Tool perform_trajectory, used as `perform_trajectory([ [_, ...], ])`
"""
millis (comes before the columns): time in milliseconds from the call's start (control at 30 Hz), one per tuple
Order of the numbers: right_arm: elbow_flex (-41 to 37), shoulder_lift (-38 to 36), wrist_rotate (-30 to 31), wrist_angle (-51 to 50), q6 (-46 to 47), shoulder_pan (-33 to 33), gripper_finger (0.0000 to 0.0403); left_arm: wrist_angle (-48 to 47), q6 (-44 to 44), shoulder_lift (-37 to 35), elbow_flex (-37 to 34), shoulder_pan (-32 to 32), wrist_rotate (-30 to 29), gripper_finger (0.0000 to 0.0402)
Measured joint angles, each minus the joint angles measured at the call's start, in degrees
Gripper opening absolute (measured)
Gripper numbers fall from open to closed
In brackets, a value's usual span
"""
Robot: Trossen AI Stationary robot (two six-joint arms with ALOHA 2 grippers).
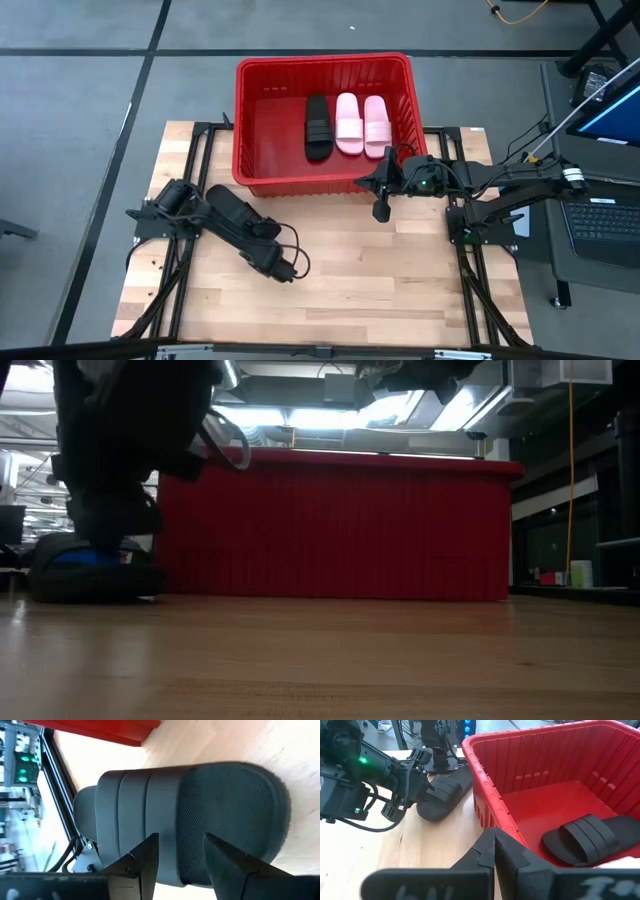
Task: Pick and place slides into bin
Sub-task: Put the black slipper into the red bin
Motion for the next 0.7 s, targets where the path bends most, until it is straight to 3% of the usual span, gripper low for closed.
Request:
perform_trajectory([
  [700, 0.00, 0.00, 0.02, -0.04, -0.06, 0.00, 0.0007, -4.97, -2.05, 3.51, 0.02, 0.02, -0.48, 0.0143],
])
